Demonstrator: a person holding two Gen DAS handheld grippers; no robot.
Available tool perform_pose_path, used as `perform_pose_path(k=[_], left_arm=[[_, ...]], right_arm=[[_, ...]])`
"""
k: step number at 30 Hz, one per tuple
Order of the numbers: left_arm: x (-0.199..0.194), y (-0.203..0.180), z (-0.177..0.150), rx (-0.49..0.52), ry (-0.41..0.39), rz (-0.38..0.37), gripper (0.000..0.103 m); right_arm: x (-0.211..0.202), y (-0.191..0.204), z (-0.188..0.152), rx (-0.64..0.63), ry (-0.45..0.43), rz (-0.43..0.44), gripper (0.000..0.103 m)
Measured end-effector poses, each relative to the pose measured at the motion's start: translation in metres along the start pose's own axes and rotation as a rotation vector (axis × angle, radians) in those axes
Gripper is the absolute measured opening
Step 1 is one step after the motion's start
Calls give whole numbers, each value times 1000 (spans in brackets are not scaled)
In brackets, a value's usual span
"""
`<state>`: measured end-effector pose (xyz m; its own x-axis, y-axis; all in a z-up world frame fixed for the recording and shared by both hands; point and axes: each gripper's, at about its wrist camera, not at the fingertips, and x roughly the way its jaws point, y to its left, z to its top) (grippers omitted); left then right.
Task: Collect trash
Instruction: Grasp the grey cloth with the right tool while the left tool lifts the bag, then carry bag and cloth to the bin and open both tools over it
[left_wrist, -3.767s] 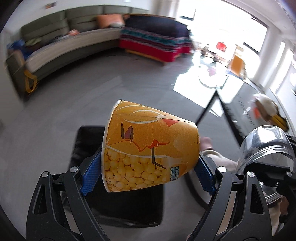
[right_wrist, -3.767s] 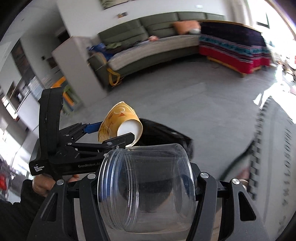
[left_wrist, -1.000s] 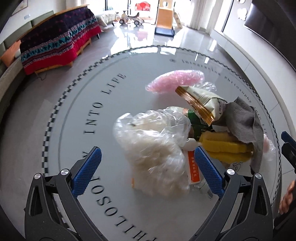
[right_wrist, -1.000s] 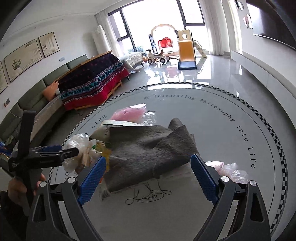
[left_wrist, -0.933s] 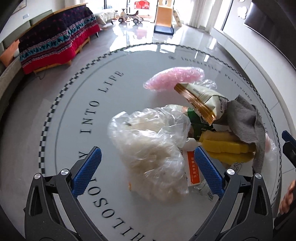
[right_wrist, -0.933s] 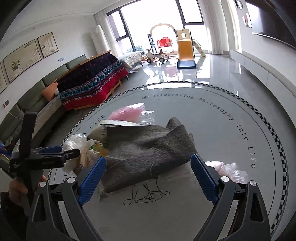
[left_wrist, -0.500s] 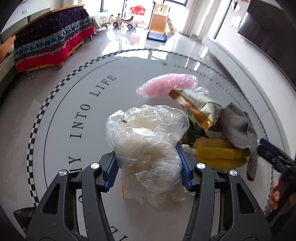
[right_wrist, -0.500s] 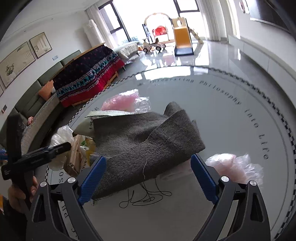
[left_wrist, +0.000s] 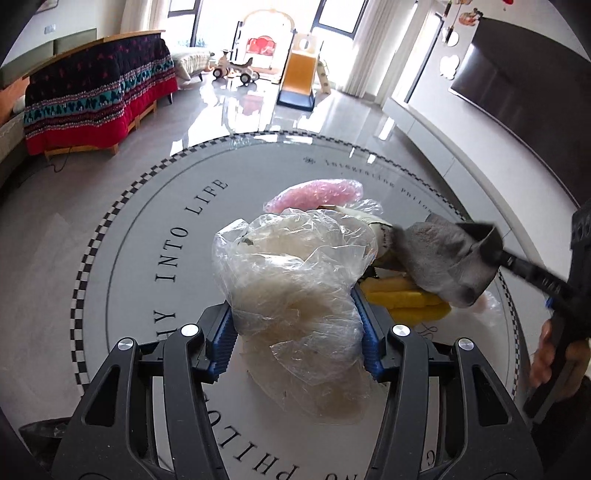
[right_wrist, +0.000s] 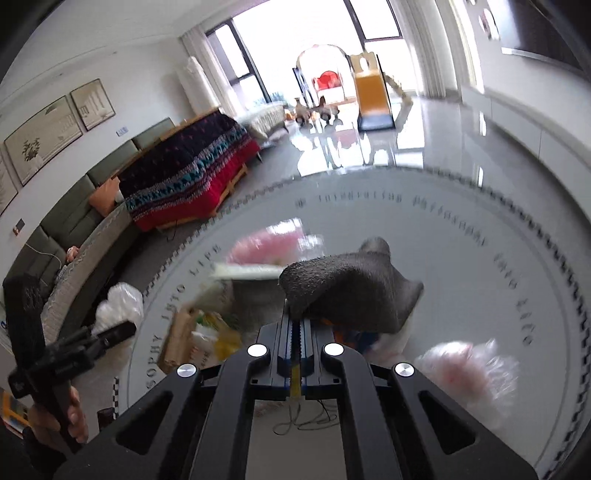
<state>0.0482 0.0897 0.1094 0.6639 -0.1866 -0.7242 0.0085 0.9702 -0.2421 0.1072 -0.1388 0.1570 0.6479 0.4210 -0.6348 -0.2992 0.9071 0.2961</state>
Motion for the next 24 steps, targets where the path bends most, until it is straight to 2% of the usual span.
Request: perform_pose_path(k=[5, 12, 19, 24], left_arm=[[-27, 13, -5, -17, -42, -7, 54], [-74, 37, -17, -47, -101, 19, 54], [-125, 63, -48, -97, -141, 82, 54], [-161, 86, -79, -143, -150, 160, 54]], right_arm=[[-40, 36, 23, -87, -78, -15, 3], [-75, 99, 26, -204, -97, 46, 3], [-89, 168, 4, -304, -60, 169, 3], [-87, 224, -21, -375, 12, 280, 3]])
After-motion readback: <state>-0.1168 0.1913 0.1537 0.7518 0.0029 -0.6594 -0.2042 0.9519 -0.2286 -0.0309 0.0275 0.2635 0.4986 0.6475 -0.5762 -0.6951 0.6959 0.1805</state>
